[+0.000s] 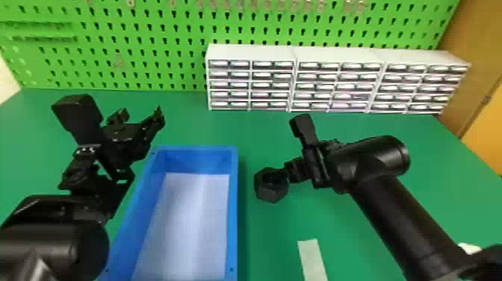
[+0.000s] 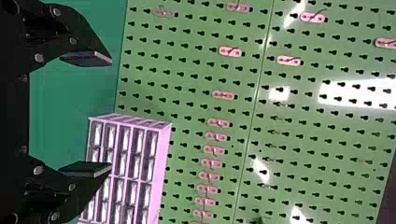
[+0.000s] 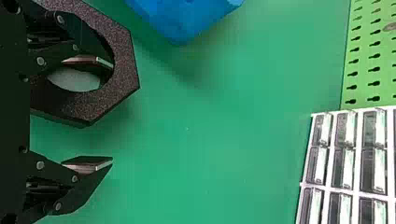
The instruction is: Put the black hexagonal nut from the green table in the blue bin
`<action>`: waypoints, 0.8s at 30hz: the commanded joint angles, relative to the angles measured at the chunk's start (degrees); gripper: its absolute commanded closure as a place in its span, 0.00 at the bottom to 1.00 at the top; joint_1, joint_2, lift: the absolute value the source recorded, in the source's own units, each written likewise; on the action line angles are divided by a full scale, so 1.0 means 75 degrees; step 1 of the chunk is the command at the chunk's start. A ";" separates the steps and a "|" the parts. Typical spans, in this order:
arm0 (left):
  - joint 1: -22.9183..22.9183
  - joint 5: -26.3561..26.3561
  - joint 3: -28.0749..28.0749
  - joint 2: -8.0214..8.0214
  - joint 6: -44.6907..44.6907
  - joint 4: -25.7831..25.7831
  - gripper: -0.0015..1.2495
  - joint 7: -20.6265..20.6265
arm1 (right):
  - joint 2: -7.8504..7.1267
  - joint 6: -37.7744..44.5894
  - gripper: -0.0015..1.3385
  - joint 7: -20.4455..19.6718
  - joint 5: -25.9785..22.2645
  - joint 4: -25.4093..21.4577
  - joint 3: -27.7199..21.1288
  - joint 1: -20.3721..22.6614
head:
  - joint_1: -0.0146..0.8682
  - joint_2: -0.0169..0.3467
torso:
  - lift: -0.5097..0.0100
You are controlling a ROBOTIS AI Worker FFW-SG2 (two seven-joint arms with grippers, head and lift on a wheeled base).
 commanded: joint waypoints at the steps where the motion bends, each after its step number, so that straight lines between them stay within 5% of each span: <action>1: 0.0005 0.0000 -0.0002 0.0000 0.0005 0.0000 0.36 0.0000 | -0.0001 0.0000 0.40 0.0000 0.0018 -0.0007 0.0000 -0.0005 | 0.80 0.07 | 0.79; 24: 0.0005 0.0012 0.0009 0.0000 0.0005 0.0000 0.36 0.0000 | -0.0013 0.0000 0.40 0.0000 0.0065 -0.0007 -0.0012 0.0077 | 0.80 0.07 | 0.79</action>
